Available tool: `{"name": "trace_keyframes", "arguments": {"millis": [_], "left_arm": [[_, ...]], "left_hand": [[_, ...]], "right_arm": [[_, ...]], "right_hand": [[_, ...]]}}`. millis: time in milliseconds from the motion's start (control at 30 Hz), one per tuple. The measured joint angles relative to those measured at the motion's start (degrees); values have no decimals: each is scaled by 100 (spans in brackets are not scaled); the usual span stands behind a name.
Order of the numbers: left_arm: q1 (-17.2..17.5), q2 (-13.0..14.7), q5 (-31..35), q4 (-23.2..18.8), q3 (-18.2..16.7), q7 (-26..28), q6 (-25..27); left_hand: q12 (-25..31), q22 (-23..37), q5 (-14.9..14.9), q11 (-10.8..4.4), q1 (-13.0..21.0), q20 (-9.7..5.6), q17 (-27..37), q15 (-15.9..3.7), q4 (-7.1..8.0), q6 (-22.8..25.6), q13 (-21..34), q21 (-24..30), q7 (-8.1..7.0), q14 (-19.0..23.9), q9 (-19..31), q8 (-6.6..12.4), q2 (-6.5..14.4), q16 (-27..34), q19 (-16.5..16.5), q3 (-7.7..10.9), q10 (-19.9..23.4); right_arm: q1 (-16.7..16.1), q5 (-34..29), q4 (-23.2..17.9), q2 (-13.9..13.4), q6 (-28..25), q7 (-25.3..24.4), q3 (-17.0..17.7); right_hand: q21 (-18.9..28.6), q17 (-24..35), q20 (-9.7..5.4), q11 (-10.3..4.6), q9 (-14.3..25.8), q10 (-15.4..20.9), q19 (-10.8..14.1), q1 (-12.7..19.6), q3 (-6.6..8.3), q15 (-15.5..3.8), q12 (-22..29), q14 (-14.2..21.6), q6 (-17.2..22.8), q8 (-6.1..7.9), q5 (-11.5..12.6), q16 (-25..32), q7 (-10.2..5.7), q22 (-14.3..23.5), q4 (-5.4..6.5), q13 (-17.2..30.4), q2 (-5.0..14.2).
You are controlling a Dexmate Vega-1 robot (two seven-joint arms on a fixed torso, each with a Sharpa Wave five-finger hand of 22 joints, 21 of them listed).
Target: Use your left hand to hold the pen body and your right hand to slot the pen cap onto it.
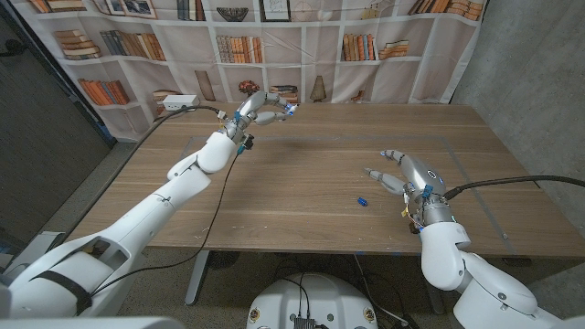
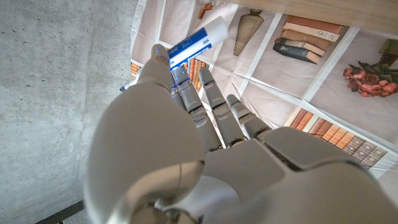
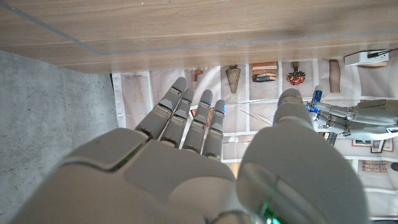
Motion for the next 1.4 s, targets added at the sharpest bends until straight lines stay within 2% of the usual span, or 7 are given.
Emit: {"name": "trace_keyframes", "arguments": {"millis": [267, 400, 567, 733, 900, 1033, 1400], "left_arm": [[-45, 113, 53, -43, -1, -132, 41], [-91, 139, 80, -43, 20, -186, 43], [-153, 161, 99, -17, 47, -225, 40], [-209, 169, 127, 26, 75, -274, -19], [-250, 169, 129, 74, 93, -286, -43], [-270, 164, 130, 103, 101, -299, -109], [-279, 162, 112, 142, 101, -298, -162]], "left_hand": [[0, 0, -3, -1, 7, 0, 0, 0, 0, 0, 49, 0, 0, 0, -14, -1, -7, 0, 0, 0, -1], [0, 1, -4, -2, 7, 0, 0, 0, 0, 4, 51, 0, 4, 0, -14, -2, -7, 0, 0, -1, -2], [-1, 1, -19, -2, 7, 0, 0, 0, -17, 10, 55, 1, 11, 0, -14, -7, -7, 0, 0, 17, -2], [-9, 1, 3, -3, 7, 0, 0, 0, -22, 11, 66, 1, 11, 0, -11, -19, -7, 0, 0, 22, -3], [-17, 1, 3, -3, 7, 23, 0, 0, -22, 11, 72, 1, 12, 0, -9, -25, -7, 0, -23, 22, -3], [-17, 2, 3, -3, -29, 31, 0, 0, -22, 12, 151, 1, 12, 0, -9, -29, -44, 0, -30, 22, -3], [-56, 2, 1, 28, -46, 31, 0, 0, -22, 64, 469, 1, 38, -45, -10, -52, -60, 0, -30, 22, 28]], "right_arm": [[670, -483, -80, -128, -895, 420, -927], [1028, -724, -82, -161, -1290, 622, -1430], [1267, -940, -78, -165, -1660, 799, -1769], [1675, -1100, -20, -151, -2012, 940, -2326], [1829, -1191, 16, -132, -2320, 1004, -2518], [2096, -1214, 125, -74, -2489, 1005, -2845], [2424, -1460, 360, 47, -2745, 1345, -3222]], "right_hand": [[0, 0, -8, 0, 0, 0, 8, 120, 0, 12, -41, 69, 72, 0, -2, 0, -72, 25, 0, 0, -8], [0, -1, -7, -45, 0, 100, 90, 151, 24, 10, -42, 132, 72, 0, 21, 0, -72, 29, 25, 0, 0], [0, -1, -7, -148, -1, 261, 91, 210, 24, -1, 5, 202, 92, 0, 20, 0, -92, 28, 24, 0, 0], [0, 0, -18, -200, -1, 429, 142, 256, 48, -3, 48, 292, 113, 0, 20, 0, -113, 28, 49, 0, 0], [39, 27, -15, -310, -1, 786, 306, 326, 80, -8, 133, 573, 426, 0, 20, 5, -111, 28, 82, 0, -9], [43, 11, -29, -405, -1, 1018, 357, 376, 79, -41, 156, 774, 658, 56, 20, 44, -106, 46, 80, -14, -15], [43, 11, -19, -318, -3, 1119, 428, 452, 78, -46, 156, 981, 777, 55, 20, 44, -20, 55, 80, -13, -45]]}}
